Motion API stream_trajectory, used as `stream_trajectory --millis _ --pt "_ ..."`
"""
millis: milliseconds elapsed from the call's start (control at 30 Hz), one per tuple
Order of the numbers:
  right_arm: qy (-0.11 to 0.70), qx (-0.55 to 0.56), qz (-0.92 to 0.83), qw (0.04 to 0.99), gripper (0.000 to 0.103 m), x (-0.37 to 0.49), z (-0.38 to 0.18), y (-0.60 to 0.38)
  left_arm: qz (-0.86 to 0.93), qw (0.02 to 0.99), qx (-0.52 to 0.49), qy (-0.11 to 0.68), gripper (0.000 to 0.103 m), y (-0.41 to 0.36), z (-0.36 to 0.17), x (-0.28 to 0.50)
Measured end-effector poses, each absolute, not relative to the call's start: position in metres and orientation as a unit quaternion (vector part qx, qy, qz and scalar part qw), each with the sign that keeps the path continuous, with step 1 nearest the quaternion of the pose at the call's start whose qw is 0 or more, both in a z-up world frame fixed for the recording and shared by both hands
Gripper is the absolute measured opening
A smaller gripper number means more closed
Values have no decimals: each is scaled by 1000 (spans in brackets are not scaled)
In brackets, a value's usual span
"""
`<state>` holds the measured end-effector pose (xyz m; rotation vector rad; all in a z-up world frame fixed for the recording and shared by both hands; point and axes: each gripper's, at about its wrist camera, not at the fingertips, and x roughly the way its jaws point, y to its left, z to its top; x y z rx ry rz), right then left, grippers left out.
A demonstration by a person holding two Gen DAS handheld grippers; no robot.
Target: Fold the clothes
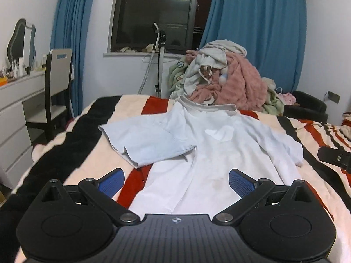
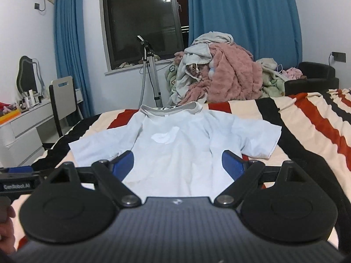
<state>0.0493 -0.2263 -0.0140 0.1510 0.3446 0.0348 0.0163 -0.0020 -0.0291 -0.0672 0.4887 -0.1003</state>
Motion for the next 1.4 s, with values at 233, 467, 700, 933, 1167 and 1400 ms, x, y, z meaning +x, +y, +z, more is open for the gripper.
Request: stream_trajectory --millis 233,467,700,933,1167,1400 --pt "174 88 10 981 89 52 -17 -224 -44 952 -73 293 101 7 -47 57" --pt "203 87 -34 975 89 68 -29 -226 9 941 -147 306 101 31 -64 120" --pt "244 105 -104 958 88 111 -65 -242 19 919 -283 274 97 86 -94 201" --pt "266 146 -103 947 88 151 -96 -254 48 930 -246 268 75 100 -99 273" --pt "279 134 -97 946 88 168 -109 -244 65 950 -158 263 3 107 -80 345" --pt "285 121 -75 948 88 177 -100 -223 161 957 -13 239 2 120 -25 445"
